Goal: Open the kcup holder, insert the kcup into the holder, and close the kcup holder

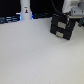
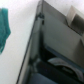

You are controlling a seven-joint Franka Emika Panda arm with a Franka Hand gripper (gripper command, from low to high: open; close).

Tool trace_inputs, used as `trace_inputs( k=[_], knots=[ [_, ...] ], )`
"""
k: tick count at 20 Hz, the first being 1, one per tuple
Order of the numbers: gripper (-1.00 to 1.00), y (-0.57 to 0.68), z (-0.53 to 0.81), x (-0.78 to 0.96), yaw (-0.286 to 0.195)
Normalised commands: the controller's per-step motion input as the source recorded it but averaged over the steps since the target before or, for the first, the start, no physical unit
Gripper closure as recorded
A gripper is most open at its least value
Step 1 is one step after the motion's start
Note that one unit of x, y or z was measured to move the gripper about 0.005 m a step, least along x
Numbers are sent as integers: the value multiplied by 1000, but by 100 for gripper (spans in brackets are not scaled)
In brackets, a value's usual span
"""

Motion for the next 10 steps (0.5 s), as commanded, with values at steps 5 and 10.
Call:
trace_inputs(
  k=[5, 10],
  knots=[
    [-100, 299, 18, 55, 27],
    [-100, 272, 17, -21, 56]
  ],
)
